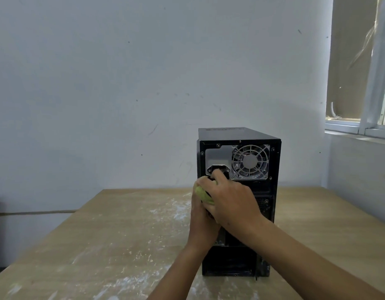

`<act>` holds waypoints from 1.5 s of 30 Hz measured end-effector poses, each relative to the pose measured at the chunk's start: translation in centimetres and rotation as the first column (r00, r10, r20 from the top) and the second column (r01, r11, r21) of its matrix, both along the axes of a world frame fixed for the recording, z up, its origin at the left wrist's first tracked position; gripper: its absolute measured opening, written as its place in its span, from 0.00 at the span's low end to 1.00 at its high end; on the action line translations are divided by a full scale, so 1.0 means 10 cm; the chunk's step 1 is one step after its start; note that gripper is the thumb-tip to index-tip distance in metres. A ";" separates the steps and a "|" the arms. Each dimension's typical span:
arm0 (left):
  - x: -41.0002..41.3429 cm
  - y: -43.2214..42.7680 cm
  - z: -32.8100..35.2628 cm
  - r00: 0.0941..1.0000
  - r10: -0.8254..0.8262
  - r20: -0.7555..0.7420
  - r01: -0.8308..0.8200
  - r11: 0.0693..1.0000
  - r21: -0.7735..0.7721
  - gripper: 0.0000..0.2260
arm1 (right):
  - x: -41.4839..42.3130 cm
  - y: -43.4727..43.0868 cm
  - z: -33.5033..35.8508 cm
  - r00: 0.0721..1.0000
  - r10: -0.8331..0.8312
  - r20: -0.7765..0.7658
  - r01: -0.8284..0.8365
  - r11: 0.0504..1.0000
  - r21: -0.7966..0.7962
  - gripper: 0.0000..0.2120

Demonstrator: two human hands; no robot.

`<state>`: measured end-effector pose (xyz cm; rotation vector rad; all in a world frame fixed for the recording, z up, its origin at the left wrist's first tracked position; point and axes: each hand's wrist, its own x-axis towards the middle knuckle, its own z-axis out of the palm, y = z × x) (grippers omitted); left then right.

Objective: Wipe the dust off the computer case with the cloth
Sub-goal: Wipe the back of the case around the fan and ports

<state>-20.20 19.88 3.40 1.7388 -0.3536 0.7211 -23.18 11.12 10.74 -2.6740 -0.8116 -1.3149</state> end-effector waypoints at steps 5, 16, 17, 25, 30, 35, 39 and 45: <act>-0.01 0.03 -0.04 0.997 -0.031 -0.075 0.027 0.998 -0.049 0.43 | 0.01 -0.10 0.26 0.998 0.070 0.008 -0.070 0.992 0.106 0.15; 0.02 0.02 -0.09 0.990 -0.013 -0.143 0.007 0.999 -0.043 0.54 | 0.05 -0.14 0.61 0.992 0.067 0.108 -0.090 0.970 0.226 0.14; 0.02 0.03 -0.09 0.990 -0.016 -0.138 0.010 0.999 -0.043 0.55 | 0.05 -0.13 0.54 0.994 0.061 0.088 -0.079 0.973 0.216 0.15; 0.00 0.03 -0.07 0.988 -0.050 -0.144 0.041 0.997 -0.066 0.52 | -0.05 -0.21 0.53 0.999 -0.014 -0.031 0.016 0.996 0.084 0.16; 0.01 0.03 -0.08 0.987 -0.030 -0.159 0.020 0.998 -0.062 0.52 | -0.07 -0.47 0.64 0.992 -0.095 -0.084 0.105 0.986 0.127 0.13; 0.00 0.02 -0.07 0.987 -0.015 -0.159 0.005 0.998 -0.060 0.53 | -0.09 -0.53 0.55 0.991 -0.107 -0.079 0.121 0.973 0.196 0.14; -0.02 0.01 -0.06 0.988 -0.028 -0.152 0.018 0.997 -0.069 0.55 | -0.07 -0.25 0.50 0.999 -0.013 -0.034 0.019 0.983 0.181 0.15; -0.02 0.01 -0.05 0.989 -0.021 -0.146 0.013 0.999 -0.053 0.56 | -0.01 -0.09 0.45 1.000 0.021 -0.009 -0.019 0.989 0.147 0.15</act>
